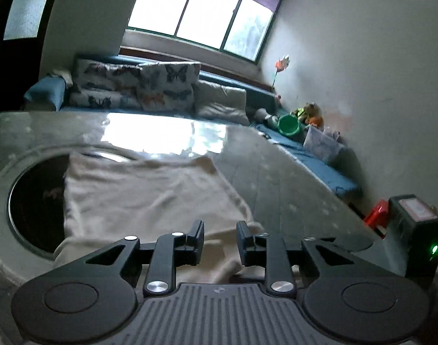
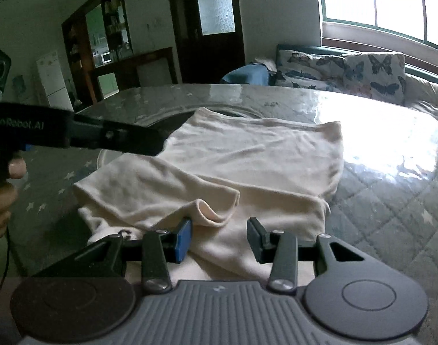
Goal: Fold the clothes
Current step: 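Fold the hem over the body with the left gripper and release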
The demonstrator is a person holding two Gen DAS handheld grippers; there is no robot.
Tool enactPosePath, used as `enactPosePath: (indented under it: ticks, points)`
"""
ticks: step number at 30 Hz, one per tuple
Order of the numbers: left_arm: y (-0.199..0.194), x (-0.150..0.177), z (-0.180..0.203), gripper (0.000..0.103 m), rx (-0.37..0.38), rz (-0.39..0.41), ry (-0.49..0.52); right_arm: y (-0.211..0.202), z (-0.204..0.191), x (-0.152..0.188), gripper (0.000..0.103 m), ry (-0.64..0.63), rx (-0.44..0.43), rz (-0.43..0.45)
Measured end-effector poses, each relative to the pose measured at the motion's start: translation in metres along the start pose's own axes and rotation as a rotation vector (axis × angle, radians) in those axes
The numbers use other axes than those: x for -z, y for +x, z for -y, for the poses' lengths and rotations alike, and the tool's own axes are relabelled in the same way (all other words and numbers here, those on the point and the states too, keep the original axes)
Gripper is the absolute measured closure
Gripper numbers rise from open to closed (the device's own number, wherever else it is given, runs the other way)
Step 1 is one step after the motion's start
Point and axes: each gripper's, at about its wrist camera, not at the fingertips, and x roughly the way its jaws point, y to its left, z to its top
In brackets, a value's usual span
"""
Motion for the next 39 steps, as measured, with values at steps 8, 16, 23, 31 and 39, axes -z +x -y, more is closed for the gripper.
enactPosePath:
  ticks: [8,16,23,31,39]
  points:
    - [-0.013,0.016,-0.042,0.062,-0.197,-0.014,0.071,-0.003,0.017,-0.005,0.061,0.134,-0.073,0.015]
    - [-0.023,0.033,-0.065,0.059,-0.256,-0.067,0.058,-0.002,0.039,-0.012,0.061,0.287,-0.112,0.039]
    - [-0.017,0.042,-0.058,0.056,-0.267,-0.093,0.115,0.026,0.027,-0.014,0.063,0.217,-0.032,-0.015]
    - [-0.020,0.041,-0.058,0.049,-0.274,-0.096,0.131,0.026,0.007,-0.014,0.100,0.111,0.027,0.014]
    - [-0.027,0.019,-0.055,0.046,-0.245,-0.014,0.128,0.024,0.012,-0.020,0.096,0.116,0.040,0.026]
